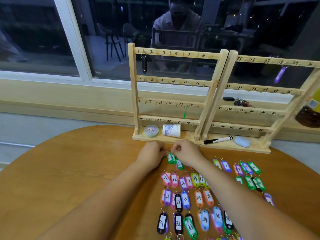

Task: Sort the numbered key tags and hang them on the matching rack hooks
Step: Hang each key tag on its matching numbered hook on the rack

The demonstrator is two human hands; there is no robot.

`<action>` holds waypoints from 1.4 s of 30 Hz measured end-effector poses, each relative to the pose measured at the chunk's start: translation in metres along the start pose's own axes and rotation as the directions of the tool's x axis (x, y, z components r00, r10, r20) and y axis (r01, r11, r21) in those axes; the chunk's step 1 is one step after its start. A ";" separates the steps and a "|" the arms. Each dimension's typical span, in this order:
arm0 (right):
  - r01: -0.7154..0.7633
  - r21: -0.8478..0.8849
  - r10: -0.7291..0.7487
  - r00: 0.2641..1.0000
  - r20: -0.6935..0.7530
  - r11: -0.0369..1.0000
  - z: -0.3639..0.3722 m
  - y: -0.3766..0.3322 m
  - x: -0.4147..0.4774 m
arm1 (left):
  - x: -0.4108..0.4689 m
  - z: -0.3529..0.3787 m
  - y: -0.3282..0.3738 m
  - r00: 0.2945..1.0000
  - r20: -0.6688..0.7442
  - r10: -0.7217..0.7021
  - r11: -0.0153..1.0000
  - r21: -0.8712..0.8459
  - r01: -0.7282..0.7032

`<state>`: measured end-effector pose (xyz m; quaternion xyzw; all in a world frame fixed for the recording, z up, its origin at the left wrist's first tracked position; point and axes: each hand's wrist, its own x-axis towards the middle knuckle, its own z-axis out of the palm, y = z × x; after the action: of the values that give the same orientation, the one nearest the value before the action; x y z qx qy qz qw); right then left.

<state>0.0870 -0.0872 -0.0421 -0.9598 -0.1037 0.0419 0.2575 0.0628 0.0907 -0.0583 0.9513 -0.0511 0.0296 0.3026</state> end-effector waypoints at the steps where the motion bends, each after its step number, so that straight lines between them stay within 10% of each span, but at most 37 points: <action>1: -0.008 0.054 0.008 1.000 0.006 0.998 -0.001 0.000 0.001 | -0.002 -0.002 -0.002 1.000 -0.003 0.021 1.000 -0.002 -0.021; 14: 0.157 0.539 -0.096 0.986 -0.139 0.828 -0.061 -0.049 -0.015 | -0.021 -0.102 0.032 0.996 -0.085 0.006 0.894 -0.446 -0.044; 27: 0.474 0.403 -0.288 0.850 -0.440 0.783 -0.165 -0.120 -0.004 | -0.016 -0.242 0.081 0.955 -0.185 0.231 0.940 -0.210 -0.268; 42: 0.400 0.217 -0.188 0.757 -0.626 0.891 -0.207 -0.188 0.050 | 0.046 -0.288 0.114 0.928 -0.335 0.162 0.959 -0.169 -0.228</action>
<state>0.1299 -0.0173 0.2300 -0.8368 -0.1615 -0.2821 0.4405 0.0879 0.1611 0.2461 0.8879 -0.0993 0.2071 0.3987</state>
